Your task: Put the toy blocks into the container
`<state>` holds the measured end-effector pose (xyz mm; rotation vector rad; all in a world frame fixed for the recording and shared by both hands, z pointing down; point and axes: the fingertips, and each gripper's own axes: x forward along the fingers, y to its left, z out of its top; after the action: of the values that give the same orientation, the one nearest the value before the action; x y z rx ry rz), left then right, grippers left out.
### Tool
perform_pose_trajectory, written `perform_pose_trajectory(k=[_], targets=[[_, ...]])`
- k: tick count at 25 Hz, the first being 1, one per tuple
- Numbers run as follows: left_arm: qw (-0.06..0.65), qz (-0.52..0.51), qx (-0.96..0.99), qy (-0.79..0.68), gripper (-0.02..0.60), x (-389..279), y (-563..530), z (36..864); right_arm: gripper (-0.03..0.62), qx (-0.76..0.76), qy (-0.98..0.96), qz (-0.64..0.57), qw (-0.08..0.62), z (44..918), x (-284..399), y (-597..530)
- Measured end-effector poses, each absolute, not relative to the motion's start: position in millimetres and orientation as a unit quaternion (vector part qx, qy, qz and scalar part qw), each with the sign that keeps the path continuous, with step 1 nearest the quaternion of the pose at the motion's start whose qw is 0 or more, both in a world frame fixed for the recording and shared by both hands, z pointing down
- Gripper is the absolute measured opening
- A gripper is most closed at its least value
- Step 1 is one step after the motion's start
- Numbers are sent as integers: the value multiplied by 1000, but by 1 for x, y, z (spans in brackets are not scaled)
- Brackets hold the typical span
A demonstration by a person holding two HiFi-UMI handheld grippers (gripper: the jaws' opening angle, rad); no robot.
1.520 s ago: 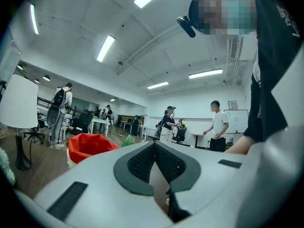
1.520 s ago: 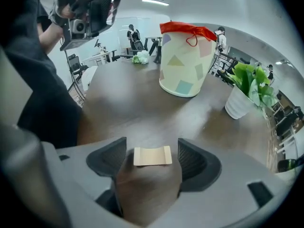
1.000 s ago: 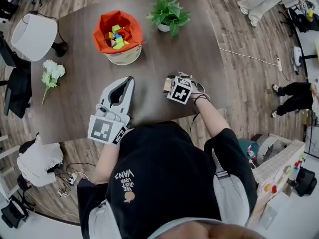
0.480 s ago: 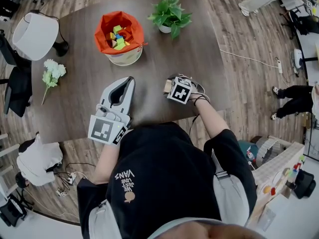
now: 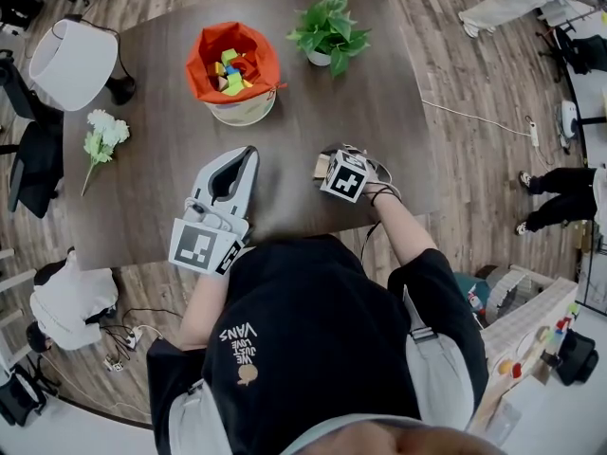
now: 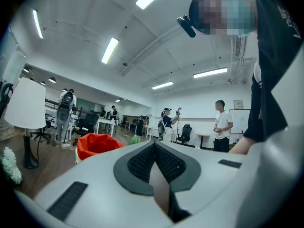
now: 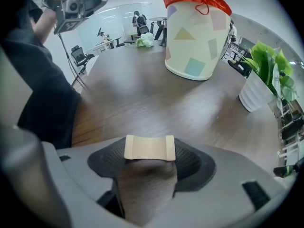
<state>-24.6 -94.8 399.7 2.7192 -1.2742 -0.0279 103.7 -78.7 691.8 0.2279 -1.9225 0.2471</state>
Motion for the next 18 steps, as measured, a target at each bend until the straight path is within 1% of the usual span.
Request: perform_pose_trajectory(k=[3,7,12,18], targets=[[68,-11,903,-424,11,-25,-95,399,308,102,-821,110,551,686,101,-81],[67,-13,901,-428,11,-28,-96,397,307,118,-839,115,519,666,89,-85],[63,-16,899,-434,11,-33,-95,394,307,140,-871,93,461,626,68,-88],[60,-21,895,-441,11,-39,-97,391,307,159,-897,46,410,570,48,-98]])
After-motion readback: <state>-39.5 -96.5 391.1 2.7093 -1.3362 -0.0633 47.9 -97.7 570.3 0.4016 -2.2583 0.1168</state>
